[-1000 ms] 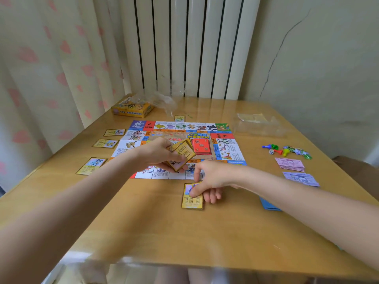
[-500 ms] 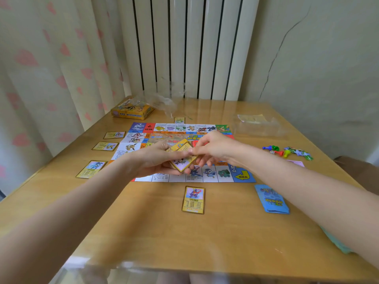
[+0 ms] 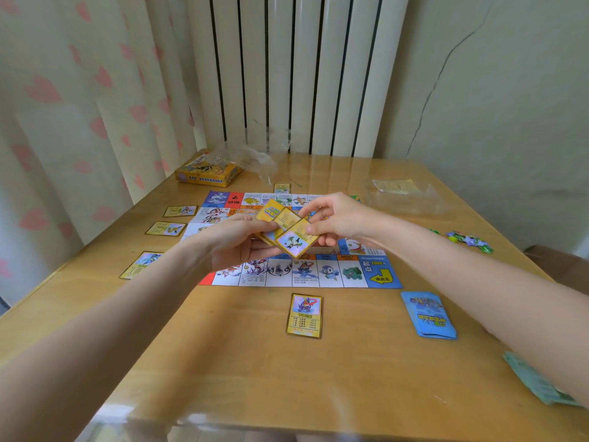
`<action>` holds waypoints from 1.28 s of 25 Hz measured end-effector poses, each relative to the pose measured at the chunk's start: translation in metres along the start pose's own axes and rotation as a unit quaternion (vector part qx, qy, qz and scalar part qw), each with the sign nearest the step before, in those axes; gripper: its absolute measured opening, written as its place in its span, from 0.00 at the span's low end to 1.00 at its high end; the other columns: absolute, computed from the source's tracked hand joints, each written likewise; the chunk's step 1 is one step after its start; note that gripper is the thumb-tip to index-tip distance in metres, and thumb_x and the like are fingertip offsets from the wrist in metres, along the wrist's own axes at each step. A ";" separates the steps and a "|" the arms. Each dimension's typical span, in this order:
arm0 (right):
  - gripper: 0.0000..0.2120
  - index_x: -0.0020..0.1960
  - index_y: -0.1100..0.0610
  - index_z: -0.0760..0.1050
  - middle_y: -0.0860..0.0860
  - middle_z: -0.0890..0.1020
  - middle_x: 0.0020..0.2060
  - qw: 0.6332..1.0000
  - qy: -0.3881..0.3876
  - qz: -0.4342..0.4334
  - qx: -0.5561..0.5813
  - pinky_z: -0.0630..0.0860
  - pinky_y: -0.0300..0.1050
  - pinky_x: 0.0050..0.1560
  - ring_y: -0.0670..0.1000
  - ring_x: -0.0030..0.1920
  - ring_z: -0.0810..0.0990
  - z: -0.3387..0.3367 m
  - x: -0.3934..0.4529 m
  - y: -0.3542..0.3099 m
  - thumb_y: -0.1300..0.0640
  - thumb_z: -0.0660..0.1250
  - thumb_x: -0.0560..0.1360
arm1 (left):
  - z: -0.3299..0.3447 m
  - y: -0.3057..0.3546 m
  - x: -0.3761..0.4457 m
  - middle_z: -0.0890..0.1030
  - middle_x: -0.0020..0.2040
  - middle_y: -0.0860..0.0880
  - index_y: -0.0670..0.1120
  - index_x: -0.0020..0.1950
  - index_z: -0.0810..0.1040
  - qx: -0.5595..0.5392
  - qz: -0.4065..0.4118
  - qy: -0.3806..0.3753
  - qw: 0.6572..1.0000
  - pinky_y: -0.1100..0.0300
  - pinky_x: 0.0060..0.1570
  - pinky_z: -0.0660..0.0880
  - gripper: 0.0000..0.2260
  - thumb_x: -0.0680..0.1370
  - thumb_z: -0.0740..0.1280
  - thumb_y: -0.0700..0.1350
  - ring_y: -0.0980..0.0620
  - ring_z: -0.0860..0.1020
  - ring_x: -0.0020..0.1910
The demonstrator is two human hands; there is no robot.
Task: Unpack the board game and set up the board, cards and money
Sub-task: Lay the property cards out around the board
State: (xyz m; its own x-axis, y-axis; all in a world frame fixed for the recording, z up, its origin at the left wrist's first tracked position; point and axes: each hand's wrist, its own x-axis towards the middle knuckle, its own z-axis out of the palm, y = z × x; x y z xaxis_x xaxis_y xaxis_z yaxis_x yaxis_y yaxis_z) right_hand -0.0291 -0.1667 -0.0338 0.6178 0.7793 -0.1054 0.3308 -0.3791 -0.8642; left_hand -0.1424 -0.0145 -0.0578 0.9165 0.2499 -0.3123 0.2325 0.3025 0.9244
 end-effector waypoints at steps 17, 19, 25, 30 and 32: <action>0.11 0.54 0.60 0.74 0.53 0.78 0.31 0.923 0.355 0.147 0.002 0.70 0.37 0.23 0.50 0.26 0.75 -0.115 0.035 0.109 0.69 0.65 0.72 | 0.070 0.008 0.077 0.80 0.40 0.42 0.40 0.45 0.72 0.034 0.024 0.039 0.998 0.62 0.34 0.80 0.04 0.79 0.61 0.37 0.51 0.80 0.34; 0.11 0.53 0.59 0.74 0.54 0.79 0.33 0.924 0.347 0.158 -0.017 0.69 0.35 0.20 0.49 0.25 0.76 -0.117 0.041 0.115 0.69 0.66 0.72 | 0.075 0.007 0.085 0.80 0.40 0.42 0.40 0.47 0.72 0.034 0.021 0.037 0.999 0.61 0.34 0.80 0.02 0.79 0.61 0.37 0.53 0.81 0.32; 0.09 0.49 0.56 0.73 0.53 0.77 0.30 0.926 0.303 0.202 -0.096 0.64 0.32 0.16 0.43 0.14 0.72 -0.118 0.050 0.124 0.65 0.68 0.72 | 0.081 0.007 0.097 0.81 0.40 0.42 0.39 0.46 0.72 0.032 0.011 0.030 0.999 0.59 0.37 0.80 0.03 0.79 0.61 0.37 0.52 0.82 0.31; 0.05 0.46 0.60 0.77 0.58 0.82 0.46 0.907 0.257 0.222 -0.248 0.72 0.41 0.39 0.56 0.40 0.79 -0.119 0.054 0.124 0.61 0.70 0.71 | 0.079 0.003 0.100 0.81 0.46 0.40 0.39 0.49 0.72 0.032 -0.002 0.028 0.999 0.59 0.39 0.80 0.02 0.79 0.61 0.37 0.47 0.81 0.42; 0.10 0.51 0.60 0.76 0.58 0.77 0.56 0.893 0.253 0.229 -0.292 0.71 0.43 0.46 0.58 0.52 0.77 -0.118 0.056 0.124 0.60 0.70 0.71 | 0.077 0.001 0.099 0.81 0.48 0.39 0.38 0.52 0.72 0.033 -0.008 0.026 0.999 0.58 0.39 0.80 0.04 0.79 0.61 0.37 0.47 0.81 0.43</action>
State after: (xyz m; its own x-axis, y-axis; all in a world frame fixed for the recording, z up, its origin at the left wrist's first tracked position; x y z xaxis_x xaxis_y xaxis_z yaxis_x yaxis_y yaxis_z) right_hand 0.1304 -0.2291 -0.0884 0.9785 0.2054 -0.0187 0.1842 -0.9112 -0.3684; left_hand -0.0260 -0.0605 -0.0709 0.8952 0.2931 -0.3358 0.2687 0.2461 0.9312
